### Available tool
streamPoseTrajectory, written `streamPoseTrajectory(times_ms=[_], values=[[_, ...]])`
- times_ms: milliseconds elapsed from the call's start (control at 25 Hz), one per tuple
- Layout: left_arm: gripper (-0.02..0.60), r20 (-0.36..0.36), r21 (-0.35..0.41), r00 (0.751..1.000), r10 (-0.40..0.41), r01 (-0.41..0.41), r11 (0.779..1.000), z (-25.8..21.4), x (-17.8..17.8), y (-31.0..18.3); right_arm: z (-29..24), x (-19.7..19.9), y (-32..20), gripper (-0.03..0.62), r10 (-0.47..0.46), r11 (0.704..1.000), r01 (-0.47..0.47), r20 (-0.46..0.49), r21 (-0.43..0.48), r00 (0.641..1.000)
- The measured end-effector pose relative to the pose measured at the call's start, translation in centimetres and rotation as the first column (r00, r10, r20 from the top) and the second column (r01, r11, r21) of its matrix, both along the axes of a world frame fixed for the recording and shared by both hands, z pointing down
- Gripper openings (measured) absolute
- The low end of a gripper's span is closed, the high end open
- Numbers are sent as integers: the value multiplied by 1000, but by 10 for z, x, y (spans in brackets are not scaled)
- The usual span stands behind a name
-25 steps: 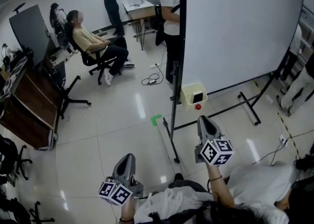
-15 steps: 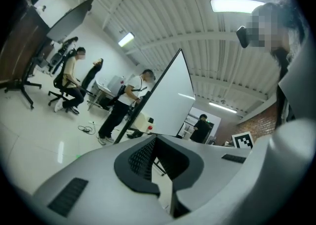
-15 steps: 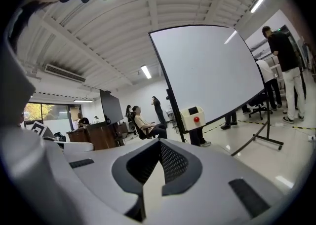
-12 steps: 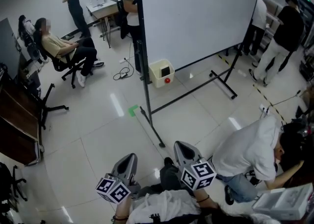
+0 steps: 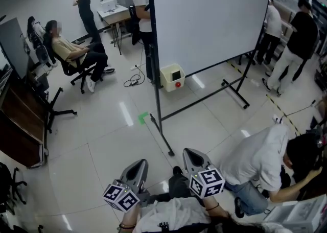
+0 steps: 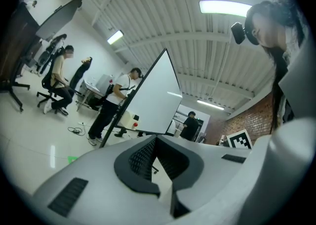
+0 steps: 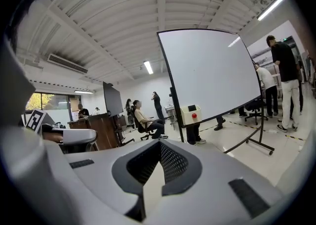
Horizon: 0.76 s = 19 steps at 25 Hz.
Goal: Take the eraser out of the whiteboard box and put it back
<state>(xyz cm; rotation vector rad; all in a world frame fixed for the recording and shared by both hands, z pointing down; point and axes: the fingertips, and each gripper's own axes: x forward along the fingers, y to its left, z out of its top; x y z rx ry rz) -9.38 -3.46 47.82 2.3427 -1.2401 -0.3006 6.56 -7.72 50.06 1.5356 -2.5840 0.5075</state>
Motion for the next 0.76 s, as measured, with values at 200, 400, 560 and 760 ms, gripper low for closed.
streamPoseTrajectory(times_ms=[200, 400, 560, 760], values=[[-12, -6, 30, 999, -48, 48, 998, -9, -8, 1, -6, -10, -2, -2, -42, 999, 42, -23, 19, 999], [-12, 23, 51, 1000, 1, -2, 999, -11, 18, 0, -7, -12, -1, -2, -58, 998, 58, -21, 17, 998], [-12, 29, 102, 999, 42, -45, 994, -28, 41, -13, -5, -9, -4, -1, -50, 999, 51, -30, 19, 998], [-11, 50, 230, 998, 47, -58, 972, -70, 64, -39, -18, 5, -22, -2, -14, 998, 16, -40, 60, 999]])
